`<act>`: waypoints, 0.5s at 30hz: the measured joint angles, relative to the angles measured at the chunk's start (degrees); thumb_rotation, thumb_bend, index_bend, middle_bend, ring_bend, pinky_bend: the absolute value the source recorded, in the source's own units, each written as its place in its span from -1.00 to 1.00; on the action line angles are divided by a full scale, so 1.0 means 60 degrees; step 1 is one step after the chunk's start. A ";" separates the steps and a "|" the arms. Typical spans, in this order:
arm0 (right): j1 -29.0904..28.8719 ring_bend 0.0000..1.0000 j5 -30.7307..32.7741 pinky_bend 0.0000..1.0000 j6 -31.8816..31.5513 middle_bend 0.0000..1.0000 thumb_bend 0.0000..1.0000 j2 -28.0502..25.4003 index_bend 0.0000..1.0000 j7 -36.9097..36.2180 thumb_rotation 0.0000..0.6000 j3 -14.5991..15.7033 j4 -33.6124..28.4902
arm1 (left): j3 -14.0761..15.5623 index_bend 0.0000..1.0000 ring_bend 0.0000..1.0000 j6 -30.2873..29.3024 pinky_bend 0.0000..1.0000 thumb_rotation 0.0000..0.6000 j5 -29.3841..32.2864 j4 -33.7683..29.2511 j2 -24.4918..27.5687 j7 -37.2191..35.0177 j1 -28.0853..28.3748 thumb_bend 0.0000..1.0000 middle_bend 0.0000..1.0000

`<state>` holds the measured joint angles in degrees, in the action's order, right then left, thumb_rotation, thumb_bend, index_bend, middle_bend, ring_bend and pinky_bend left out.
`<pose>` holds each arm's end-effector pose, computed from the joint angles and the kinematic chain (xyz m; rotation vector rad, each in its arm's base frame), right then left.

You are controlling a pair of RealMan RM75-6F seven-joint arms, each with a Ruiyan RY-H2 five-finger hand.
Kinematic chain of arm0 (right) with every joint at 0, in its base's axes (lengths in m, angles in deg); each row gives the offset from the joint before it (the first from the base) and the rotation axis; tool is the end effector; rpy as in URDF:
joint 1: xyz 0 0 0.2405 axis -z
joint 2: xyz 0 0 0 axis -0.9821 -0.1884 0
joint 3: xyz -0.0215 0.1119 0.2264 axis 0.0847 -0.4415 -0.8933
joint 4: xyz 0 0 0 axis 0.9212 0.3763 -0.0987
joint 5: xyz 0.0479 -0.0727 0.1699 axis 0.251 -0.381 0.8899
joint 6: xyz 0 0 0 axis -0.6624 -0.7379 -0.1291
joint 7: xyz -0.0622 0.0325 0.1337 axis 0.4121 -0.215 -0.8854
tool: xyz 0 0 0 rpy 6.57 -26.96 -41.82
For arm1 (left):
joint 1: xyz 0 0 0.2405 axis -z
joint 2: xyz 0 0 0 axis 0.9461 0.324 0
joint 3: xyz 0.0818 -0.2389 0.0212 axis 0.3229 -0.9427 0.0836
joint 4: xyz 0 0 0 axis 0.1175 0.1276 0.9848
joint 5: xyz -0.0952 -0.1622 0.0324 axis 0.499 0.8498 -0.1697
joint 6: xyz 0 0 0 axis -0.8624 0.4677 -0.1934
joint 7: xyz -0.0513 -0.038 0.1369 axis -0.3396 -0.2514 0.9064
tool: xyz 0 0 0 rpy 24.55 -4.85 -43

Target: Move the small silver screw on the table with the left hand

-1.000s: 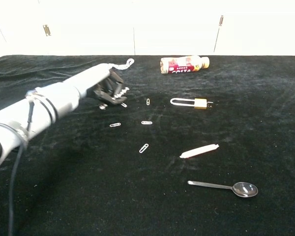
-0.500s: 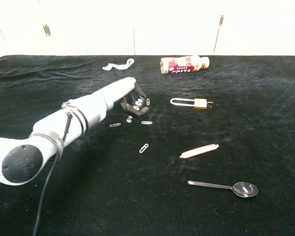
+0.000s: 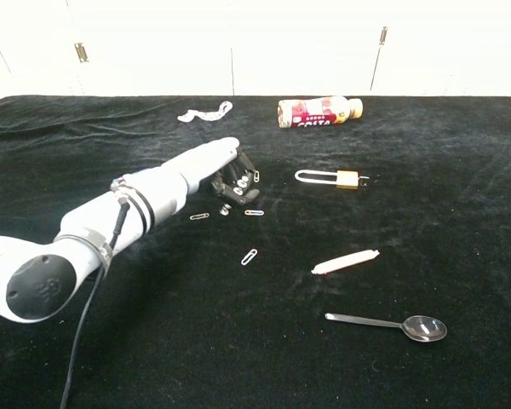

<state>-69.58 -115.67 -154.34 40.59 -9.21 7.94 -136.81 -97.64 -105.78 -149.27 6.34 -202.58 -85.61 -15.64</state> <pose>-0.3358 -0.1062 0.2127 1.0578 -0.8588 1.0114 -0.0859 0.3933 -0.1055 -1.8002 -1.1871 -1.1945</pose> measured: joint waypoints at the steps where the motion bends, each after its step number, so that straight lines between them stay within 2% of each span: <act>1: -0.0020 -0.97 -0.0012 -1.00 0.0034 -1.00 -0.42 -0.0004 -1.00 0.0035 1.00 0.0000 -0.0013 | -0.0002 0.63 1.00 -0.0012 1.00 1.00 0.0003 -0.0010 0.0053 0.0028 -0.0020 0.03 1.00; 15: -0.0210 -0.97 0.0099 -1.00 0.0339 -1.00 -0.42 0.0020 -1.00 0.0626 1.00 -0.0129 -0.0270 | 0.0006 0.63 1.00 0.0102 1.00 1.00 0.0139 -0.0188 0.0533 -0.0365 -0.0382 0.03 1.00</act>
<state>-70.83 -115.08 -152.31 40.70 -5.46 7.17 -138.43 -97.60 -105.16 -148.44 5.21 -199.38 -87.81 -17.93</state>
